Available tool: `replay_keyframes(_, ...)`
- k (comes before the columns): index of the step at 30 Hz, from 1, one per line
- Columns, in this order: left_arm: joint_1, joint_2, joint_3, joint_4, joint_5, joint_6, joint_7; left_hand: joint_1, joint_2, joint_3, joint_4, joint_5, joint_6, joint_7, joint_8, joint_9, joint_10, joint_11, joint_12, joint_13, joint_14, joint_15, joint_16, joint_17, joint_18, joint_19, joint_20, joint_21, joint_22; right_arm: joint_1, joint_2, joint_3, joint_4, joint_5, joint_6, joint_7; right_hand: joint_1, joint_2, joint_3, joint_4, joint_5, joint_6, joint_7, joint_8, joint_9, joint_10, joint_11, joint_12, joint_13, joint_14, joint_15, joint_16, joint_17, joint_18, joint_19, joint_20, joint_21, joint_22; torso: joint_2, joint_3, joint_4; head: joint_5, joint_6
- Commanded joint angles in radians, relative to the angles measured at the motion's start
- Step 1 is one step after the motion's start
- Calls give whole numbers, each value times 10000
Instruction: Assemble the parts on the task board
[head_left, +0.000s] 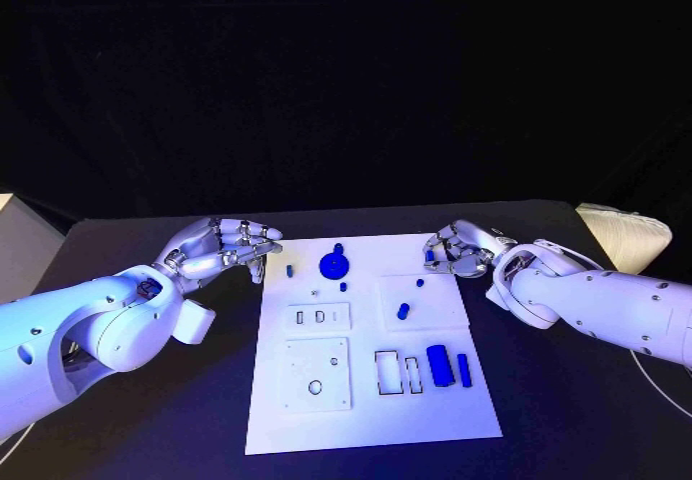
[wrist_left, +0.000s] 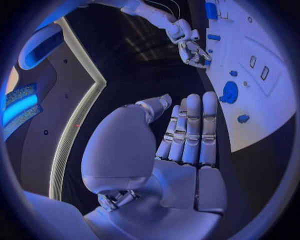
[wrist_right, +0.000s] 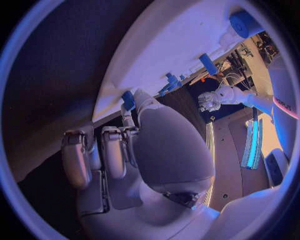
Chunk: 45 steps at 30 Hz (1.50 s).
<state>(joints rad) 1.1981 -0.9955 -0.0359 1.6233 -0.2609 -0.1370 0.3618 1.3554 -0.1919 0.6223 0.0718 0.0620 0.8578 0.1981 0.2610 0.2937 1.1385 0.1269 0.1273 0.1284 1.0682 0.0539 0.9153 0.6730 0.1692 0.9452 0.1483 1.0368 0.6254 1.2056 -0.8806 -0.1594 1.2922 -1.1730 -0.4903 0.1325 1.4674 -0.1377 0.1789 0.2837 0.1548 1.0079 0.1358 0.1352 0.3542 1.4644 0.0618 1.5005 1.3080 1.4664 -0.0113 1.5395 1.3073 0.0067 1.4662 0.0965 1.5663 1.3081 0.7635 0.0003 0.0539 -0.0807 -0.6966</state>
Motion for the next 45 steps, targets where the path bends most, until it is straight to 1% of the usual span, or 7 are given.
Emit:
replay_keyframes(1, 1, 11, 5, 14, -26, 179, 37, -83, 7, 43, -1, -23, -63, 9, 13, 15, -58, 8, -45, 8, -72, -4, -49, -11, 143, -96, 5, -20, 12, -7, 2, 0, 6, -6, 8, -12, 35, 151, 169, -29, -31, 137, -18, 84, 12, 544, -89, 23, 2093, 881, -79, 30, 1987, -67, 1045, -92, 45, 2627, 0, -4, 8, -1, -8)
replay_keyframes(6, 1, 14, 4, 11, -28, 180, 28, -83, 7, 43, -1, -23, -63, 9, 13, 15, -58, 8, -45, 8, -72, -4, -49, -11, 143, -96, 5, -20, 12, -7, -5, 0, 29, -5, -207, -35, 181, 328, 481, -112, -207, 373, -121, 256, 58, 553, -177, 26, 2098, 886, -148, 35, 2005, -67, 1045, -151, 45, 2627, -4, -1, 2, 14, -8)
replay_keyframes(9, 1, 18, 4, 10, -30, 178, 19, -95, 13, 71, -37, -23, -65, 12, 16, 25, -59, 9, -46, 11, -52, -5, -82, -20, 142, -103, 8, -12, 26, -7, -8, 0, 63, -19, -341, -60, 240, 439, 784, -164, -735, 558, -239, 443, 118, 577, -280, 44, 2115, 890, -238, 37, 2017, -67, 1045, -232, 45, 2627, 0, 1, -1, 23, -2)
replay_keyframes(15, 1, 32, 4, 4, -61, 152, -45, -133, 34, 74, -62, -28, -37, 27, 35, 42, 76, -7, 42, 56, 11, -13, -81, -13, 121, -14, 8, 73, 152, -5, -6, 2, 191, -108, -554, -183, 180, 395, 1040, -225, -854, 749, -377, 713, 220, 586, -402, 38, 2115, 892, -336, 33, 2021, -67, 1045, -324, 45, 2627, -9, 2, -5, 46, 2)
replay_keyframes(24, 3, 88, 3, -50, -119, 107, -130, -191, 55, 51, -120, -31, 19, 0, 72, 75, 251, -55, 205, 150, 111, -46, -58, 19, 86, 143, -12, 224, 354, 171, -85, 15, 753, -312, -862, -826, 81, 297, 1072, -216, -902, 750, -396, 785, 247, 604, -425, 55, 2131, 890, -360, 27, 2011, -67, 1045, -353, 45, 2627, -46, -19, -16, 43, 45)
replay_keyframes(34, 5, 296, 2, -236, -132, 84, -169, -195, 59, 49, -131, -31, 31, -8, 80, 81, 261, -62, 223, 162, 124, -52, -54, 25, 78, 176, -16, 255, 399, 596, 83, 23, 2469, -1190, -1591, -2469, -143, 157, 1088, -142, -1004, 748, -421, 901, 285, 610, -449, 49, 2129, 886, -382, 13, 1990, -67, 1045, -383, 45, 2627, -200, -114, -67, 80, 13)
replay_keyframes(45, 7, 492, -1, -332, -137, -9, -297, -238, 76, -4, -196, -31, 82, -60, 121, 114, 442, -135, 445, 299, 222, -105, -2, 76, 37, 360, -53, 430, 637, 287, 1223, -32, 3508, -2899, -1599, -4266, -192, 114, 1092, -130, -999, 753, -435, 937, 296, 625, -461, 65, 2143, 880, -391, 0, 1964, -67, 1045, -391, 45, 2627, -309, -203, -44, 220, -169)
